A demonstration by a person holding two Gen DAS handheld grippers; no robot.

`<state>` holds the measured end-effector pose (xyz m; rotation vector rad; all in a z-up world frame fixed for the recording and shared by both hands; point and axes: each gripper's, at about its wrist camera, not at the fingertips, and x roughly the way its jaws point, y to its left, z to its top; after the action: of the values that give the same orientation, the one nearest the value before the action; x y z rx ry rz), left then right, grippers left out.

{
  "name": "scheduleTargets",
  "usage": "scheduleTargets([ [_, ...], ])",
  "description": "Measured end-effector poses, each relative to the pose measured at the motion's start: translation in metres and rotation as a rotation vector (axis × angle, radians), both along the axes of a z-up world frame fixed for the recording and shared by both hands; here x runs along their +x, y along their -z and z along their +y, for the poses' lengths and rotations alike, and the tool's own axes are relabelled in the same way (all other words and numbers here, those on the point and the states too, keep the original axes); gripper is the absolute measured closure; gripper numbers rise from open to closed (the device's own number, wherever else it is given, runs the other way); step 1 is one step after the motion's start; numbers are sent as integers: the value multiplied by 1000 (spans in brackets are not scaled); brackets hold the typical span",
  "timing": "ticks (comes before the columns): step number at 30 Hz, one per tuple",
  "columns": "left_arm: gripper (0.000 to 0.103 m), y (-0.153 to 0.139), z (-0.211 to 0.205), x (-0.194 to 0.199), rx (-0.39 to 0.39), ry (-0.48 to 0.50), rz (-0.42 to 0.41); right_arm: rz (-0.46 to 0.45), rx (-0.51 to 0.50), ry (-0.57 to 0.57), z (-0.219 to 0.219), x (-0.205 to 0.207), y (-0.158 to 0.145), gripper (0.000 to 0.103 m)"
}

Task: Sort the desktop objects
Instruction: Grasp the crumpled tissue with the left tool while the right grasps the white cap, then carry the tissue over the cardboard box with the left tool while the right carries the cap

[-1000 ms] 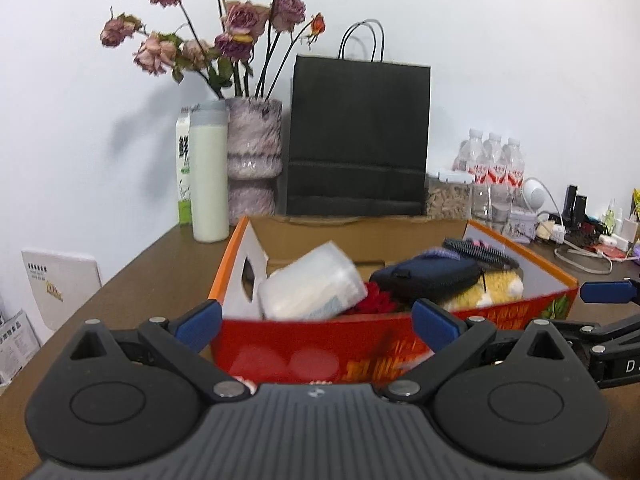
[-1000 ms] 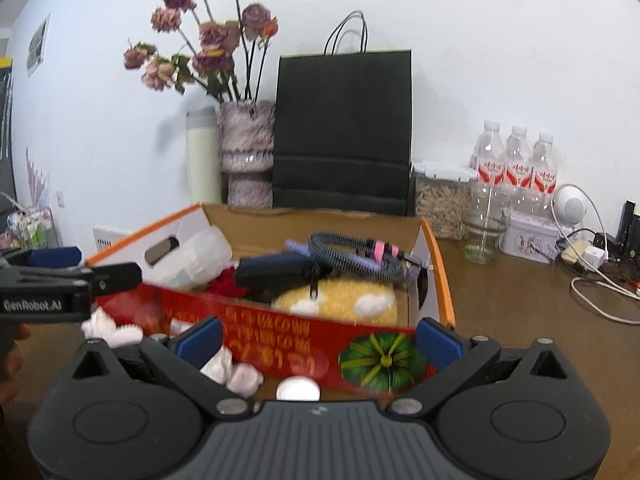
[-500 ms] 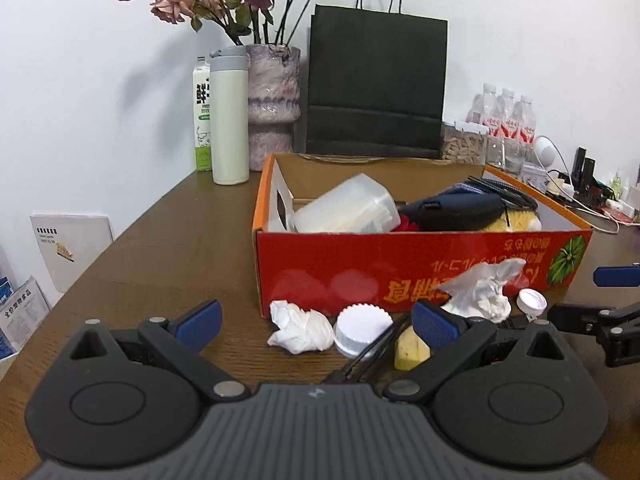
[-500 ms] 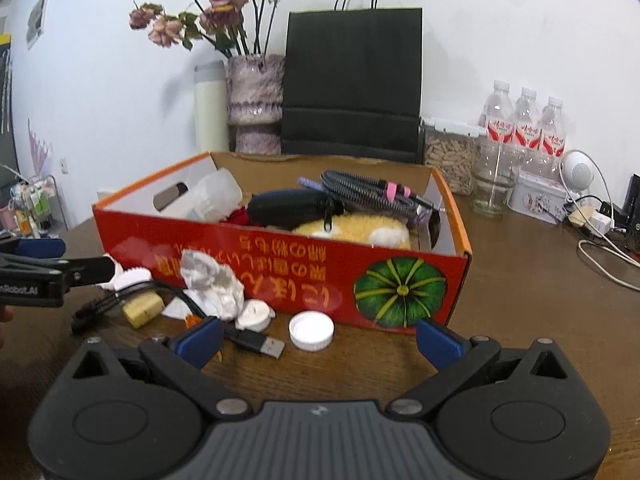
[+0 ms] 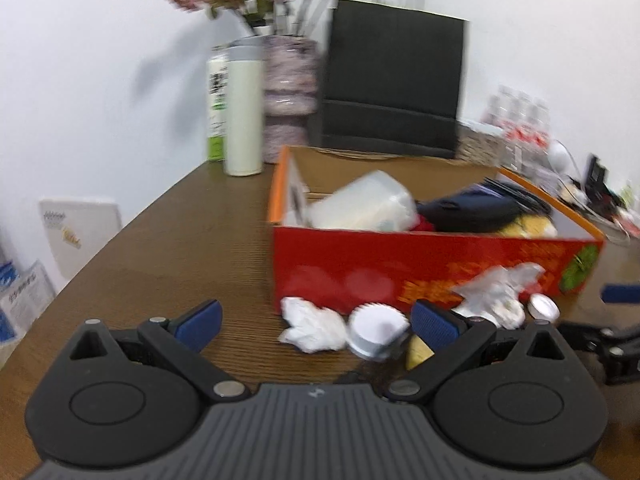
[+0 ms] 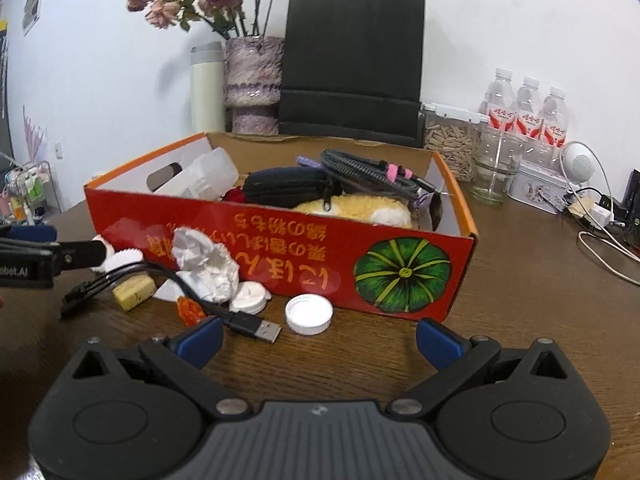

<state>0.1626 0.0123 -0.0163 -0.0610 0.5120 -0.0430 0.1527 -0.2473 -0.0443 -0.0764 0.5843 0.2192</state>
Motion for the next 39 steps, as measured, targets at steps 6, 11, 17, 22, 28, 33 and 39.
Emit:
scheduleTargets([
  [6,11,3,14,14,-16,-49,43,17,34,34,-9,12,-1,7],
  [11,25,6,18,21,-25,-35,70,41,46,25,-7,24,1,21],
  [17,32,9,21,24,-42,-21,98,63,19,17,0,30,6,36],
  [22,36,10,21,26,-50,-8,108,68,14,-1,3,29,9,58],
  [28,49,10,19,25,-61,7,107,60,19,-17,5,25,8,76],
  [33,70,9,12,21,-47,45,92,50,17,-20,5,21,7,76],
  [39,82,8,5,16,-28,72,77,19,5,-17,8,15,4,76],
])
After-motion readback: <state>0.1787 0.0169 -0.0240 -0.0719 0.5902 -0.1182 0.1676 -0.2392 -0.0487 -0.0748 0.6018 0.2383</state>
